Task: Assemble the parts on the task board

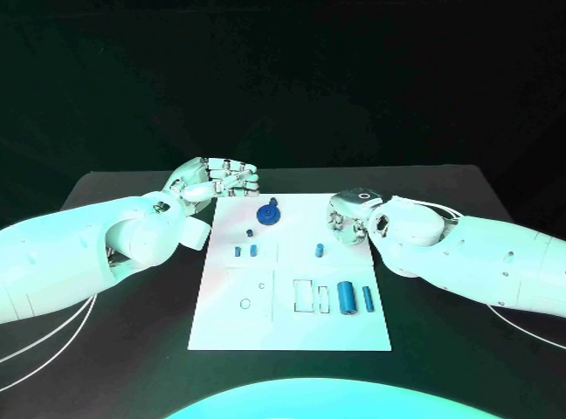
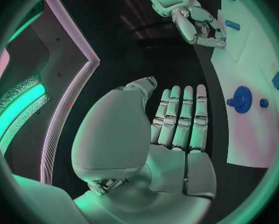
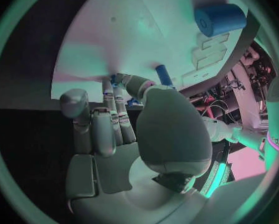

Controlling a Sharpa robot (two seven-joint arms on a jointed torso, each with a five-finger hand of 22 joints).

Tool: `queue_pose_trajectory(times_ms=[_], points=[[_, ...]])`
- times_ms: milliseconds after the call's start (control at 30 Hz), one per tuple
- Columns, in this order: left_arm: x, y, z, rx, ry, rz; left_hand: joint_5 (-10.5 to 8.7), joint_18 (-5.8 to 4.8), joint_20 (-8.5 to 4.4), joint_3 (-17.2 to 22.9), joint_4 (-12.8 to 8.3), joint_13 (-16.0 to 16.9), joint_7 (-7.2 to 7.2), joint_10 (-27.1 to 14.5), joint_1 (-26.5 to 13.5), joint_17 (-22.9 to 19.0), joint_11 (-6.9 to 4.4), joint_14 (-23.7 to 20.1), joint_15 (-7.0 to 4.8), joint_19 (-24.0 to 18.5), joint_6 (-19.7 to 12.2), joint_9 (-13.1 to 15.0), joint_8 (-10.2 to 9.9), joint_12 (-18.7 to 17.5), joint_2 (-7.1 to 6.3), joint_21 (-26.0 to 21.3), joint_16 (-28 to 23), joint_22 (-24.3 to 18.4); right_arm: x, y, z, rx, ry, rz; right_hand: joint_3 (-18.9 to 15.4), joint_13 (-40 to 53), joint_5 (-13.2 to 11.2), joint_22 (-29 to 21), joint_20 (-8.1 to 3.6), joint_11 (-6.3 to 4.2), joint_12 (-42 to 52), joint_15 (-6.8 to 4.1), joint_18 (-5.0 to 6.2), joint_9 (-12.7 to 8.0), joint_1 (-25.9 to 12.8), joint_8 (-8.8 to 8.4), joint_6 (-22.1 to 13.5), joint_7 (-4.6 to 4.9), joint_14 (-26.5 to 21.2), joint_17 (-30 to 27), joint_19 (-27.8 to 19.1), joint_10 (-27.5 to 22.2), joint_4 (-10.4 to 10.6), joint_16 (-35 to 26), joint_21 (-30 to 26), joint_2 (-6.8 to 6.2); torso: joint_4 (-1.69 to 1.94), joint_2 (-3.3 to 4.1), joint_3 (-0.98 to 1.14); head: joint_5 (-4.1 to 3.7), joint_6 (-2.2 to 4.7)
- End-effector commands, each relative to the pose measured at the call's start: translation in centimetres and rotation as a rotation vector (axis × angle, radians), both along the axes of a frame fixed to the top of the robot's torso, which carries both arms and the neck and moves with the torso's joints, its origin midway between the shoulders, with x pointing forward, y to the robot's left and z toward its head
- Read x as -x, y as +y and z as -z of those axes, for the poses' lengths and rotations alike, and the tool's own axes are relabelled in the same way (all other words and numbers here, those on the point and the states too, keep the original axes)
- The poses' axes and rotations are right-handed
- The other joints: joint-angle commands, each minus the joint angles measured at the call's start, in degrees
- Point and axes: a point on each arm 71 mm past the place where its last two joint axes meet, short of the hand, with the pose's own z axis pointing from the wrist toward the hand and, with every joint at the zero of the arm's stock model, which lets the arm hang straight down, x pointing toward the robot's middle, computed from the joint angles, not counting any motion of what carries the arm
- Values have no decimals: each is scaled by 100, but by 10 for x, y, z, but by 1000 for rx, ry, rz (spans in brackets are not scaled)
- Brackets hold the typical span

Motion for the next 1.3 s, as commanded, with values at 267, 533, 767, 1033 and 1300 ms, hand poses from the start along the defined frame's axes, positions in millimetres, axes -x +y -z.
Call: queue_pose_trajectory(times_ms=[267, 533, 767, 1033, 1300], points=[[0, -2, -1, -3, -9, 6, 32, 81, -13, 44, 13, -6, 39, -5, 33, -9, 30, 35, 2, 37, 1, -8, -37, -29, 3, -40, -47, -13, 6, -6, 9, -56, -27, 28, 100, 25, -8, 213, -8, -54, 42, -43, -92, 47, 96, 56, 15, -22, 236, 45, 111, 121, -34, 49, 179, 172, 3, 0, 2, 8, 10], [0, -1, -1, -5, -10, 4, 33, 81, -13, 51, 14, -6, 40, -6, 34, -9, 30, 37, 3, 40, 3, -9, -37, -28, 13, -46, -52, -18, 6, -12, 2, -110, -47, 39, 116, 25, -7, 231, -10, -54, 39, -43, -95, 54, 93, 58, 9, -21, 239, 60, 118, 124, -35, 58, 194, 178, -2, -2, -2, 28, 6], [0, 1, -1, -7, -11, 0, 33, 81, -13, 51, 14, -6, 40, -6, 34, -9, 30, 37, 3, 40, 3, -9, -37, -28, 13, -46, -52, -18, 6, -20, -12, -183, -76, 41, 123, 26, -7, 243, -11, -55, 38, -43, -97, 57, 93, 60, 7, -22, 241, 70, 122, 127, -38, 64, 203, 179, -5, -4, -1, 43, 12], [-1, 2, -1, -9, -11, -3, 34, 82, -12, 59, 17, -5, 41, -7, 32, -9, 31, 40, 4, 46, 6, -11, -39, -27, 24, -54, -59, -26, 14, -27, -28, -281, -108, 17, 130, 25, -9, 272, -12, -54, 33, -43, -102, 63, 91, 61, 1, -21, 252, 132, 133, 124, -43, 93, 226, 171, -6, -4, 5, 52, 19], [-1, 3, 0, -10, -11, -4, 34, 82, -12, 59, 17, -5, 41, -7, 32, -9, 31, 40, 4, 46, 6, -11, -39, -27, 24, -54, -59, -26, 31, -18, -37, -344, -95, -28, 132, 25, -9, 273, -12, -53, 32, -43, -102, 65, 90, 62, 0, -20, 254, 145, 133, 124, -44, 99, 228, 170, -11, -2, 9, 111, 30]])
